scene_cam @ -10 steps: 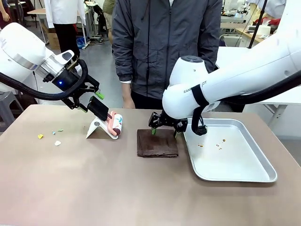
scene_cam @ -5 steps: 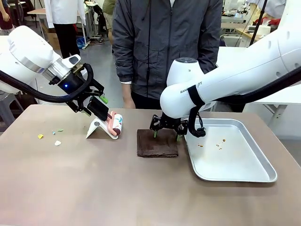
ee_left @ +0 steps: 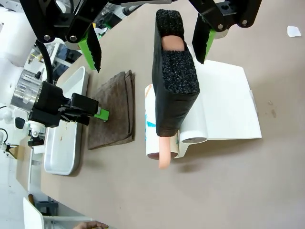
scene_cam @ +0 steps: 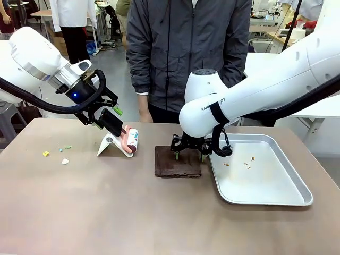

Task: Clean the surface of the table.
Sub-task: Hold the Lint Roller with your left hand and the towel with your right hand.

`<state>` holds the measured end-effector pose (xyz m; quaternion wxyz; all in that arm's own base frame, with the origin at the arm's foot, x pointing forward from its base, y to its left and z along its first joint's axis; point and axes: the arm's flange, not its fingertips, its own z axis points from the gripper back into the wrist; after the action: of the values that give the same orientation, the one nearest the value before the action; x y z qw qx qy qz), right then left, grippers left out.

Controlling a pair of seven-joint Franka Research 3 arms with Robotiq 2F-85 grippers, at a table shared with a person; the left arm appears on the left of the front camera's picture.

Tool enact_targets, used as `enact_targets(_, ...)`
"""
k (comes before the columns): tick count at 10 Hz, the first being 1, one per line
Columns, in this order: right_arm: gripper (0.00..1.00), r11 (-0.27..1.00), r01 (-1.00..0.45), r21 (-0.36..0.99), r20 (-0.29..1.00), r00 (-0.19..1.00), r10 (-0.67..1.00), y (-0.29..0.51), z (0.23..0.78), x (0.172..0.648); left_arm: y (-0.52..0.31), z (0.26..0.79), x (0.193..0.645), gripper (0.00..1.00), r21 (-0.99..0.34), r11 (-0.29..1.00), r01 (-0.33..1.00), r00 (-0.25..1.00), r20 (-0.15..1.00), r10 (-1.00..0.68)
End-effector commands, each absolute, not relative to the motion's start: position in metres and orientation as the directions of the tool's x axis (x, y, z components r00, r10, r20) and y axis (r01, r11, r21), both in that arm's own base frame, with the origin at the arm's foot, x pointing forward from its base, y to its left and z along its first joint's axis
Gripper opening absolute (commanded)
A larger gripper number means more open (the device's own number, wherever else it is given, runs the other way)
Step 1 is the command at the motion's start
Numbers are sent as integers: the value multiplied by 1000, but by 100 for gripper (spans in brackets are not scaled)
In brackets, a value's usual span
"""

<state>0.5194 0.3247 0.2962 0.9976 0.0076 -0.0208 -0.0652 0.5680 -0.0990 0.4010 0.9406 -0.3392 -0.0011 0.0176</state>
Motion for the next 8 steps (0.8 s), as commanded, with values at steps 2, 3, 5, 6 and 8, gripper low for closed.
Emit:
enact_targets(2, 100, 986, 165, -9, 49, 985, -164, 329, 299, 526, -92, 400, 571, 100, -615, 786, -57, 998, -33, 46)
enact_targets(3, 72, 989, 146, 2, 45, 988, -146, 330, 299, 525, -94, 400, 571, 100, -604, 795, -55, 998, -28, 48)
enact_targets(5, 14, 989, 148, 8, 35, 988, -148, 330, 300, 524, -94, 402, 570, 41, -604, 796, -52, 999, -22, 49)
enact_targets(6, 0, 989, 150, 13, 31, 988, -150, 330, 299, 525, -94, 402, 570, 0, -606, 793, -53, 998, -19, 52)
enact_targets(8, 0, 988, 151, 18, 23, 988, -152, 329, 298, 524, -91, 401, 570, 0, -617, 784, -59, 998, -13, 64)
